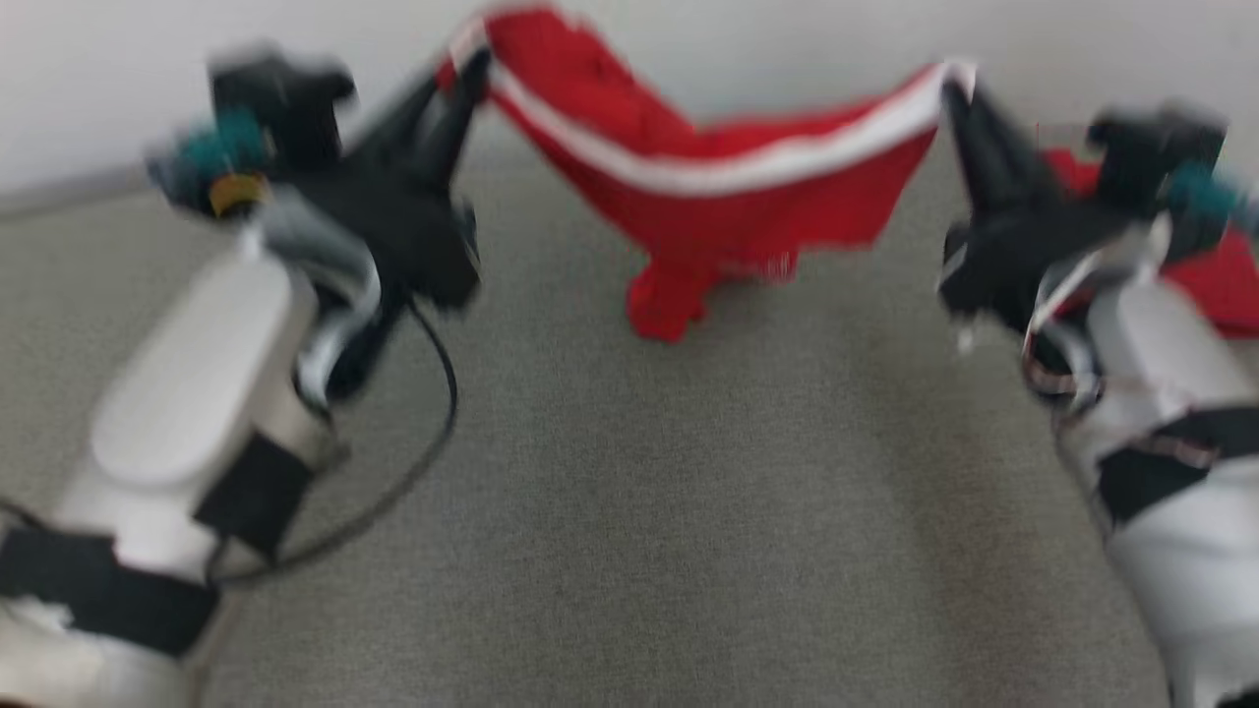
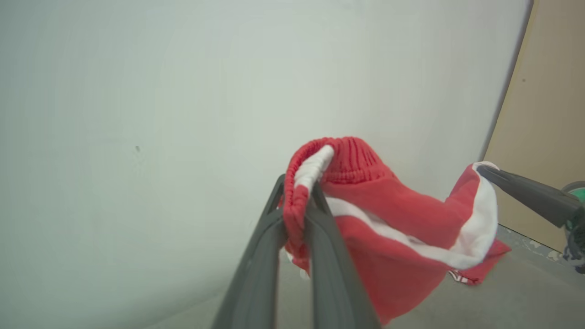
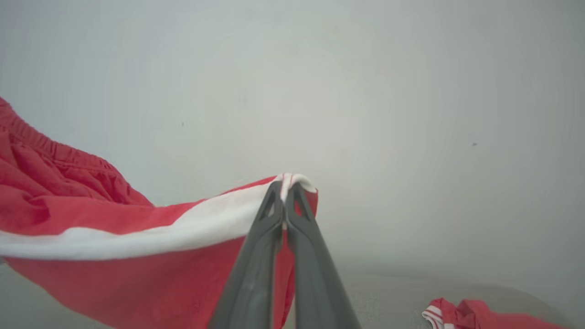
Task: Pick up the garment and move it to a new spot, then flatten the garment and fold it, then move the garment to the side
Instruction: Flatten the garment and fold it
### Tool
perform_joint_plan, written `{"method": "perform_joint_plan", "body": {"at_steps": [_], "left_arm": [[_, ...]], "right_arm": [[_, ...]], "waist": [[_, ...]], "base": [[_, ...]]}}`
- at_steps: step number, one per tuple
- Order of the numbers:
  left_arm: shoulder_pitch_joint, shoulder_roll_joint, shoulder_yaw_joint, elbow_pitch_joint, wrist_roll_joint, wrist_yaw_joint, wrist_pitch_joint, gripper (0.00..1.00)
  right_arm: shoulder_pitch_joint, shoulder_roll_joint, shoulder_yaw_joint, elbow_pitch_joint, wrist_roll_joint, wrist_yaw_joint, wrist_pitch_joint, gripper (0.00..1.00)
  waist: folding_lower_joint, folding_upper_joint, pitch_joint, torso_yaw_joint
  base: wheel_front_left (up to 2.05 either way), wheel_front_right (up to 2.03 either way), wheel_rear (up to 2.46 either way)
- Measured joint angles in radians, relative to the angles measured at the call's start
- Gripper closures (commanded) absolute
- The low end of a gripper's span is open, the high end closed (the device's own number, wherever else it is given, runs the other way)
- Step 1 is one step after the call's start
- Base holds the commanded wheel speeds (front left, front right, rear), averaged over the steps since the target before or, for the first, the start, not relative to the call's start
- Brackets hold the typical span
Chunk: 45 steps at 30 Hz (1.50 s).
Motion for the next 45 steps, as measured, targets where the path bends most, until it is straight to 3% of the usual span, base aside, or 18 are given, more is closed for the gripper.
{"method": "perform_joint_plan", "body": {"at_steps": [1, 7, 10, 14, 25, 30, 34, 43, 45], "left_arm": [[0.000, 0.000, 0.000, 0.000, 0.000, 0.000, 0.000, 1.00], [-0.365, -0.011, 0.045, 0.147, -0.050, -0.004, 0.082, 1.00], [-0.539, -0.027, 0.090, 0.236, -0.062, 0.018, 0.085, 1.00], [-0.714, -0.041, 0.080, 0.329, -0.032, 0.017, 0.065, 1.00], [-0.947, -0.072, 0.068, 0.522, -0.028, 0.001, -0.001, 1.00], [-0.941, -0.083, 0.067, 0.572, -0.054, 0.000, -0.047, 1.00], [-0.849, -0.102, 0.061, 0.540, -0.111, -0.004, -0.113, 1.00], [-0.394, -0.043, -0.005, 0.318, -0.159, -0.004, -0.230, 1.00], [-0.274, -0.031, 0.000, 0.249, -0.162, 0.018, -0.239, 1.00]], "right_arm": [[0.000, 0.000, 0.000, 0.000, 0.000, 0.000, 0.000, 1.00], [-0.397, -0.008, -0.001, 0.109, 0.050, 0.000, 0.084, 1.00], [-0.589, -0.001, 0.003, 0.171, 0.049, 0.000, 0.110, 1.00], [-0.799, 0.006, 0.015, 0.266, 0.005, 0.000, 0.109, 1.00], [-1.084, 0.059, 0.040, 0.472, -0.069, 0.000, 0.056, 1.00], [-1.089, 0.069, 0.087, 0.505, -0.053, 0.000, 0.019, 1.00], [-1.003, 0.053, 0.147, 0.456, 0.003, 0.000, -0.042, 1.00], [-0.519, -0.094, 0.279, 0.173, 0.193, 0.000, -0.112, 1.00], [-0.391, -0.139, 0.286, 0.097, 0.224, 0.000, -0.111, 1.00]], "waist": [[0.0000, 0.0000, 0.000, 0.000], [0.0002, 0.0001, 0.122, -0.004], [0.0002, 0.0001, 0.191, -0.007], [0.0003, 0.0001, 0.280, -0.011], [0.0002, 0.0002, 0.453, -0.030], [0.0003, 0.0002, 0.487, -0.037], [0.0001, 0.0002, 0.482, -0.034], [-0.0002, -0.0001, 0.380, -0.032], [-0.0003, -0.0002, 0.349, -0.033]], "base": [[0.00, 0.00, 0.00], [0.00, 0.00, 0.00], [0.00, 0.00, 0.00], [0.00, 0.00, 0.00], [0.00, 0.00, 0.00], [0.00, 0.00, 0.00], [0.00, 0.00, 0.00], [0.00, 0.00, 0.00], [0.00, 0.00, 0.00]]}}
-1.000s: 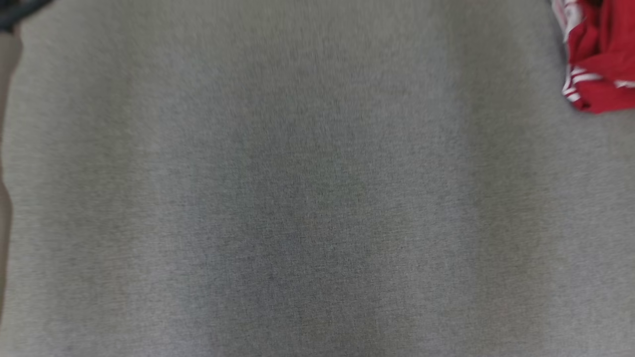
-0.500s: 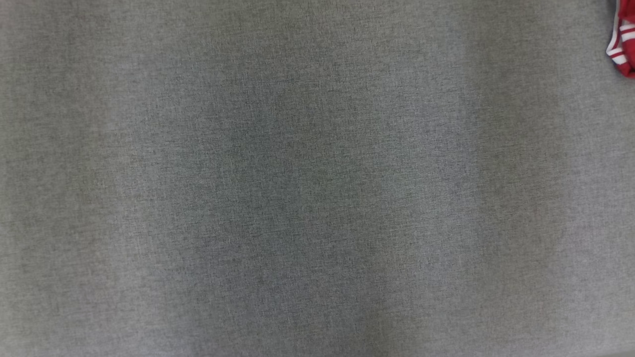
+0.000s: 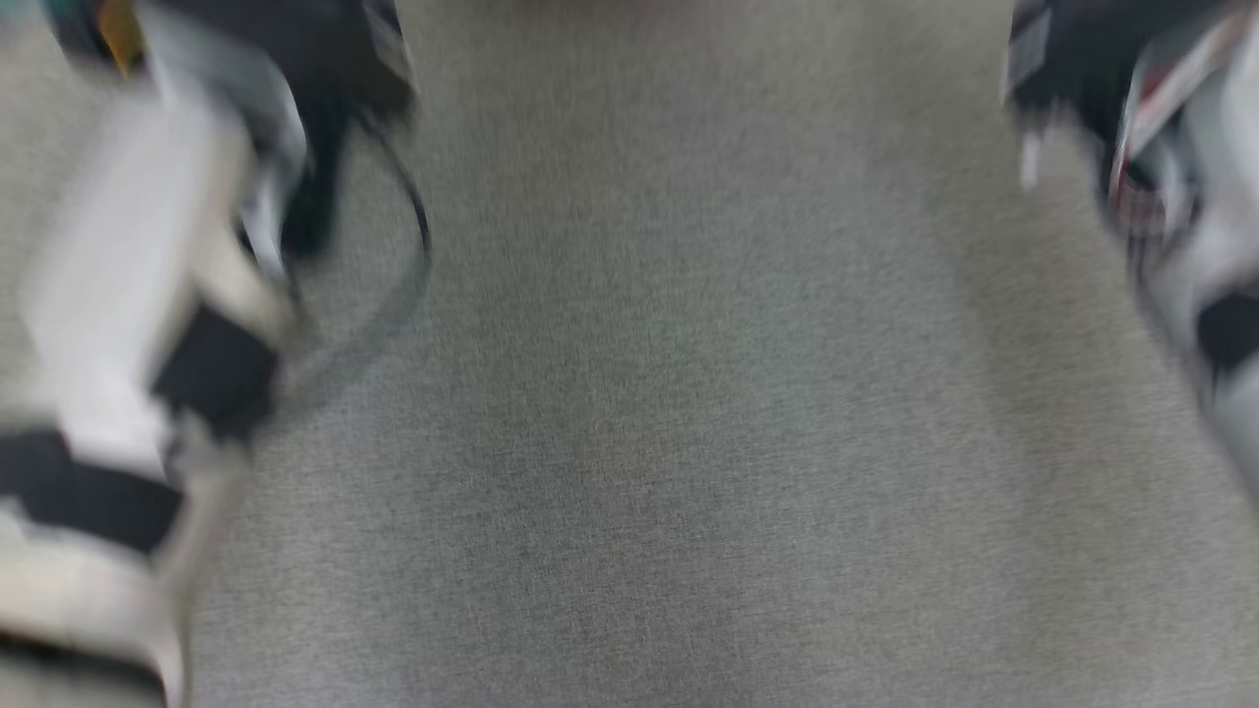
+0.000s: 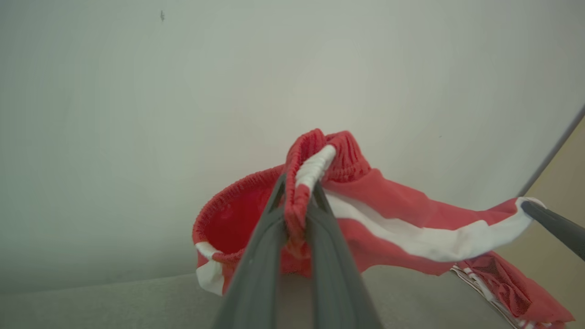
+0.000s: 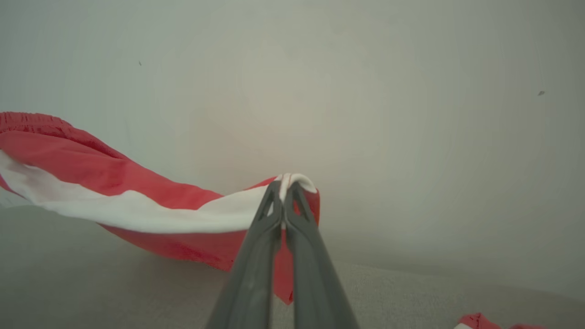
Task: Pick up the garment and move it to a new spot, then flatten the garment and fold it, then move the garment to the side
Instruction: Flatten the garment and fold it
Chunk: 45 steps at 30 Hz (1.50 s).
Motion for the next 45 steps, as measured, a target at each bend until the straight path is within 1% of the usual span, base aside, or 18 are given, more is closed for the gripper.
{"method": "perform_joint_plan", "body": {"at_steps": [3, 6, 7, 8, 10, 12, 15, 19, 21, 27, 31, 33, 34, 38, 39, 41, 43, 45], "left_arm": [[0.193, 0.014, 0.019, -0.122, -0.010, 0.056, -0.008, 1.00], [0.399, 0.021, 0.047, -0.262, -0.030, 0.109, -0.012, 1.00], [0.464, 0.019, 0.060, -0.305, -0.038, 0.128, -0.012, 1.00], [0.589, 0.014, 0.080, -0.397, -0.061, 0.156, -0.013, 1.00], [0.708, 0.008, 0.093, -0.462, -0.065, 0.179, -0.013, 1.00], [0.818, 0.003, 0.110, -0.500, -0.066, 0.192, -0.013, 1.00], [0.962, -0.007, 0.124, -0.539, -0.065, 0.204, -0.013, 1.00], [1.120, -0.025, 0.136, -0.573, -0.056, 0.212, -0.013, 1.00], [1.190, -0.036, 0.148, -0.590, -0.055, 0.213, -0.013, 1.00], [1.356, -0.036, 0.163, -0.599, 0.000, 0.221, -0.013, 1.00], [1.419, -0.044, 0.156, -0.588, 0.007, 0.205, -0.013, 1.00], [1.426, -0.043, 0.148, -0.581, 0.009, 0.202, -0.013, 1.00], [1.434, -0.049, 0.148, -0.578, 0.019, 0.194, -0.013, 1.00], [1.417, -0.068, 0.147, -0.582, 0.042, 0.167, -0.013, 1.00], [1.417, -0.068, 0.147, -0.582, 0.042, 0.167, -0.013, 1.00], [1.385, -0.075, 0.137, -0.574, 0.052, 0.152, -0.014, 1.00], [1.346, -0.087, 0.133, -0.556, 0.052, 0.137, -0.014, 1.00], [1.299, -0.103, 0.138, -0.526, 0.050, 0.123, -0.014, 1.00]], "right_arm": [[0.197, -0.050, -0.021, -0.113, 0.038, 0.000, 0.007, 1.00], [0.397, -0.073, -0.078, -0.211, 0.070, 0.000, 0.020, 1.00], [0.463, -0.077, -0.098, -0.242, 0.076, 0.000, 0.032, 1.00], [0.592, -0.076, -0.149, -0.298, 0.084, 0.000, 0.051, 1.00], [0.710, -0.067, -0.201, -0.353, 0.082, 0.000, 0.076, 1.00], [0.819, -0.055, -0.253, -0.410, 0.063, 0.000, 0.103, 1.00], [0.973, -0.023, -0.326, -0.490, 0.018, 0.000, 0.151, 1.00], [1.180, 0.055, -0.433, -0.592, -0.020, 0.001, 0.210, 1.00], [1.272, 0.089, -0.468, -0.649, -0.053, 0.000, 0.246, 1.00], [1.550, 0.206, -0.532, -0.790, -0.108, 0.000, 0.347, 1.00], [1.644, 0.265, -0.569, -0.848, -0.138, 0.000, 0.379, 1.00], [1.655, 0.273, -0.575, -0.855, -0.144, 0.000, 0.383, 1.00], [1.656, 0.282, -0.593, -0.868, -0.151, 0.000, 0.391, 1.00], [1.601, 0.258, -0.610, -0.871, -0.168, 0.000, 0.405, 1.00], [1.601, 0.258, -0.610, -0.871, -0.168, 0.000, 0.405, 1.00], [1.542, 0.238, -0.617, -0.861, -0.187, 0.000, 0.403, 1.00], [1.477, 0.224, -0.613, -0.834, -0.192, 0.000, 0.404, 1.00], [1.417, 0.196, -0.588, -0.791, -0.208, 0.000, 0.413, 1.00]], "waist": [[0.0000, 0.0000, -0.048, -0.001], [-0.0001, 0.0000, -0.098, -0.002], [-0.0001, 0.0000, -0.114, -0.001], [-0.0002, -0.0001, -0.147, -0.001], [-0.0002, -0.0001, -0.179, 0.001], [-0.0002, -0.0001, -0.211, 0.003], [-0.0002, -0.0001, -0.257, 0.006], [-0.0002, -0.0002, -0.317, 0.009], [-0.0001, -0.0002, -0.346, 0.010], [-0.0001, -0.0002, -0.425, 0.019], [-0.0001, 0.0000, -0.459, 0.034], [0.0000, -0.0001, -0.464, 0.039], [0.0001, 0.0000, -0.476, 0.047], [0.0001, 0.0000, -0.492, 0.068], [0.0001, 0.0000, -0.492, 0.068], [0.0002, 0.0001, -0.498, 0.081], [0.0002, 0.0001, -0.502, 0.096], [0.0003, 0.0002, -0.505, 0.113]], "base": [[0.00, 0.00, 0.00], [0.00, 0.00, 0.00], [0.00, 0.00, 0.00], [0.00, 0.00, 0.00], [0.00, 0.00, 0.00], [0.00, 0.00, 0.00], [0.00, 0.00, 0.00], [0.00, 0.00, 0.00], [0.00, 0.00, 0.00], [0.00, 0.00, 0.00], [0.00, 0.00, 0.00], [0.00, 0.00, 0.00], [0.00, 0.00, 0.00], [0.00, 0.00, 0.00], [0.00, 0.00, 0.00], [0.00, 0.00, 0.00], [0.00, 0.00, 0.00], [0.00, 0.00, 0.00]]}}
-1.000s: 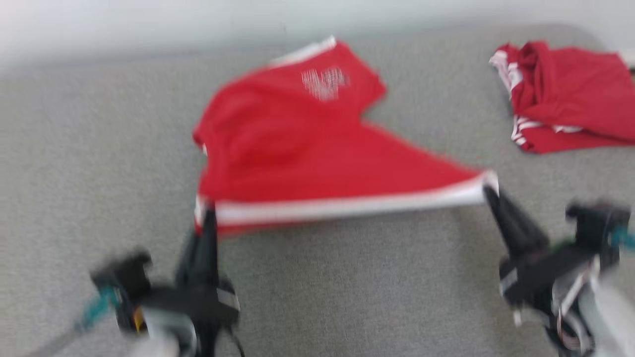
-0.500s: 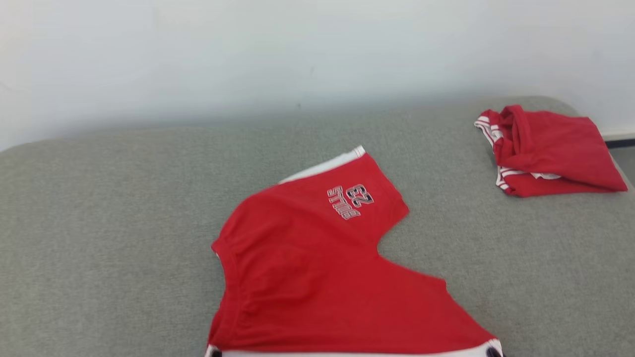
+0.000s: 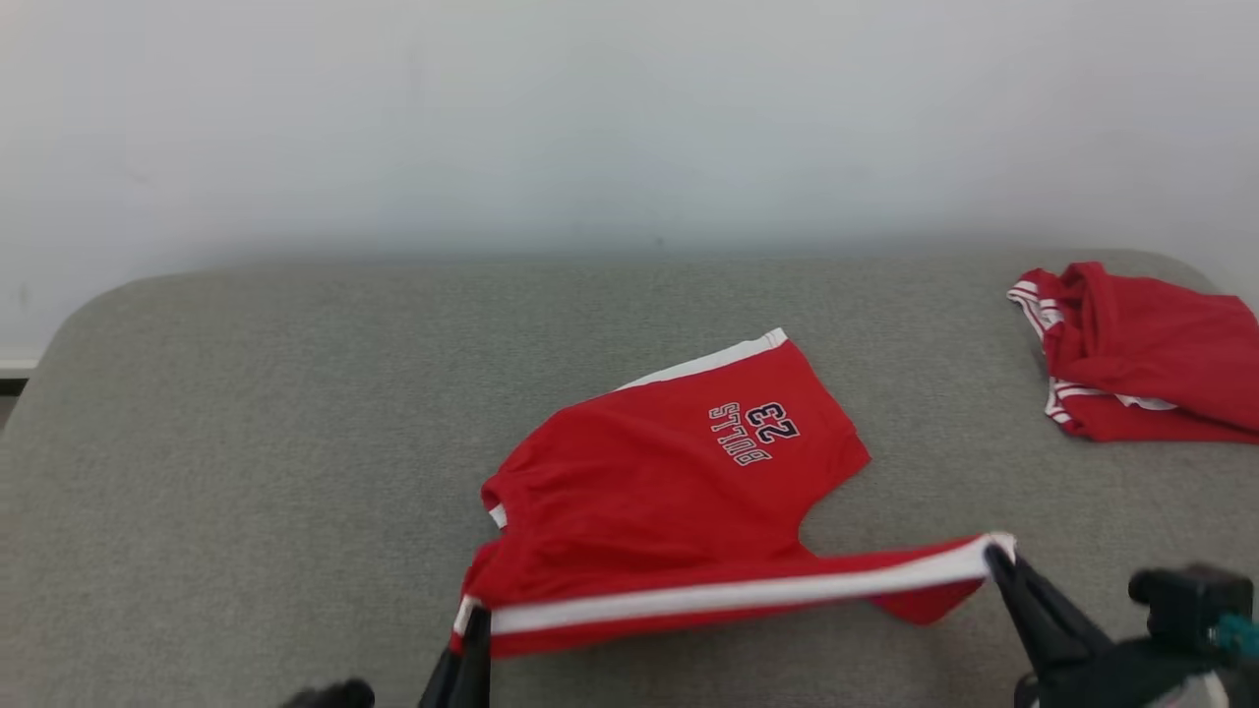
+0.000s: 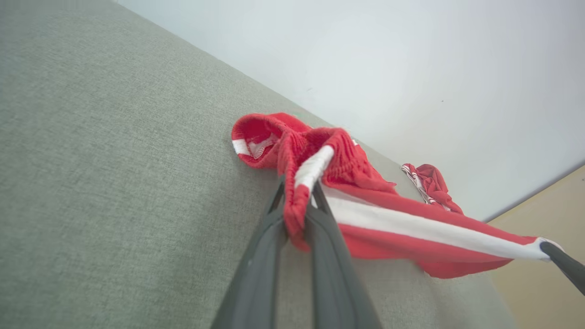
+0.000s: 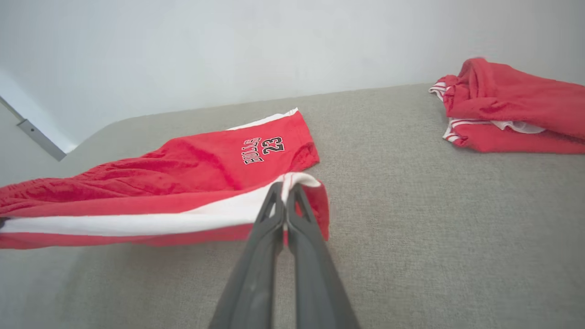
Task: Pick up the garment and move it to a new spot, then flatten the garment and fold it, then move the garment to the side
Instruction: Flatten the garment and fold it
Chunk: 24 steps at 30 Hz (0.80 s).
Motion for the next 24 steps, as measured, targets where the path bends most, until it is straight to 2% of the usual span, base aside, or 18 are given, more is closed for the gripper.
{"method": "perform_joint_plan", "body": {"at_steps": [3, 4, 6, 12, 16, 18, 24], "left_arm": [[-0.082, -0.028, 0.012, 0.053, -0.014, -0.013, 0.000, 1.00], [-0.139, -0.041, 0.005, 0.103, -0.017, -0.017, 0.013, 1.00], [-0.168, -0.045, 0.000, 0.129, -0.017, -0.022, 0.022, 1.00], [-0.361, -0.073, -0.006, 0.267, -0.033, -0.034, 0.044, 1.00], [-0.456, -0.085, -0.014, 0.348, -0.073, -0.036, 0.067, 1.00], [-0.512, -0.091, -0.033, 0.394, -0.081, -0.024, 0.096, 1.00], [-0.612, -0.094, -0.073, 0.454, -0.111, -0.043, 0.061, 1.00]], "right_arm": [[-0.111, -0.033, 0.015, 0.083, -0.003, 0.000, 0.002, 1.00], [-0.200, -0.050, 0.025, 0.151, -0.003, 0.000, 0.009, 1.00], [-0.247, -0.056, 0.034, 0.189, -0.001, 0.000, 0.012, 1.00], [-0.519, -0.093, 0.133, 0.417, -0.001, 0.000, 0.004, 1.00], [-0.658, -0.114, 0.200, 0.567, -0.001, 0.000, -0.034, 1.00], [-0.726, -0.123, 0.225, 0.638, 0.000, 0.000, -0.047, 1.00], [-0.877, -0.124, 0.300, 0.801, 0.024, 0.000, -0.133, 1.00]], "waist": [[0.0000, 0.0000, 0.000, 0.025], [0.0000, 0.0000, 0.004, 0.039], [0.0000, 0.0000, 0.008, 0.045], [0.0002, 0.0001, 0.064, 0.065], [0.0002, 0.0001, 0.107, 0.079], [0.0002, 0.0001, 0.128, 0.089], [0.0004, 0.0002, 0.185, 0.117]], "base": [[0.00, 0.00, 0.00], [0.00, 0.00, 0.00], [0.00, 0.00, 0.00], [0.00, 0.00, 0.00], [0.00, 0.00, 0.00], [0.00, 0.00, 0.00], [0.00, 0.00, 0.00]]}}
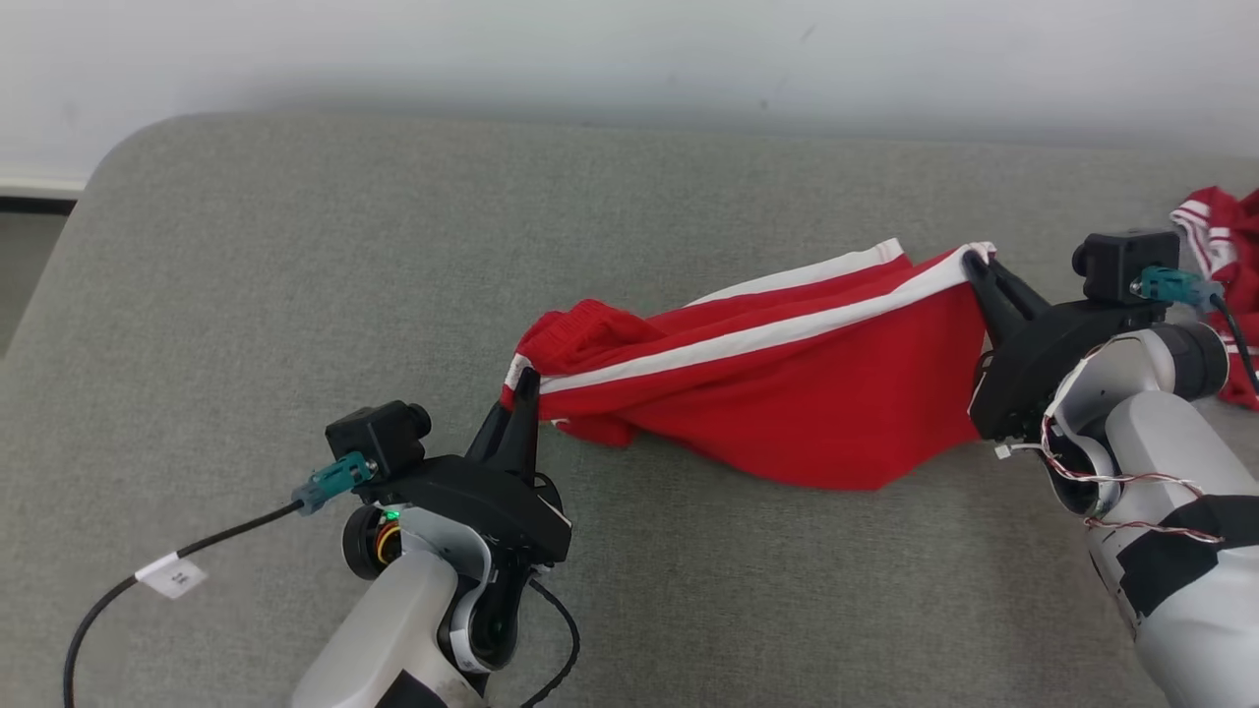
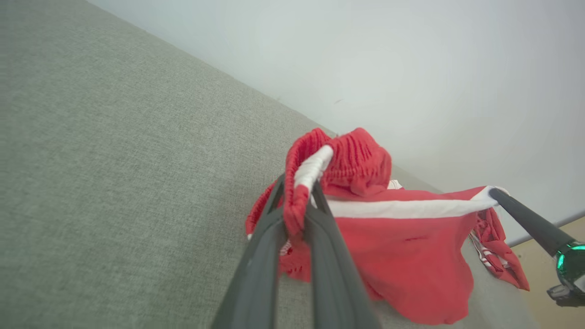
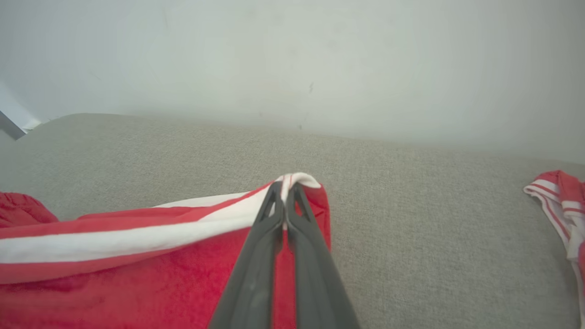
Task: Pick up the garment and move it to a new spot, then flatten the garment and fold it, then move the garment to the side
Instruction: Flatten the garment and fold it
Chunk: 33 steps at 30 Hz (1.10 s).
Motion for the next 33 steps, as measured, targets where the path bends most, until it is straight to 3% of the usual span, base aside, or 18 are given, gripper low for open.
{"method": "perform_joint_plan", "body": {"at_steps": [10, 14, 22, 24, 28, 33], "left_arm": [[0.016, 0.000, -0.037, -0.020, -0.029, -0.009, -0.054, 1.00], [-0.070, 0.020, -0.052, -0.026, -0.001, -0.010, -0.025, 1.00], [-0.450, 0.059, 0.000, -0.010, -0.035, -0.024, 0.179, 1.00], [-0.618, 0.066, 0.043, 0.063, -0.074, 0.004, 0.259, 1.00], [-0.858, 0.065, 0.076, 0.145, -0.076, 0.036, 0.284, 1.00], [-1.104, 0.043, 0.103, 0.233, -0.073, 0.045, 0.258, 1.00]], "right_arm": [[-0.014, -0.029, 0.114, 0.081, 0.092, 0.000, -0.122, 1.00], [-0.068, -0.033, 0.139, 0.078, 0.136, 0.000, -0.123, 1.00], [-0.370, -0.043, 0.147, 0.117, 0.164, 0.000, -0.078, 1.00], [-0.525, -0.012, 0.131, 0.180, 0.164, 0.000, -0.050, 1.00], [-0.754, 0.034, 0.126, 0.265, 0.121, 0.000, -0.050, 1.00], [-0.983, 0.080, 0.129, 0.347, 0.056, 0.000, -0.098, 1.00]], "waist": [[-0.0004, -0.0001, 0.000, 0.012], [-0.0004, 0.0000, -0.008, -0.009], [-0.0003, 0.0000, 0.032, -0.061], [-0.0003, 0.0000, 0.065, -0.080], [-0.0003, 0.0000, 0.124, -0.106], [-0.0002, 0.0000, 0.212, -0.136]], "base": [[0.00, 0.00, 0.00], [0.00, 0.00, 0.00], [0.00, 0.00, 0.00], [0.00, 0.00, 0.00], [0.00, 0.00, 0.00], [0.00, 0.00, 0.00]]}}
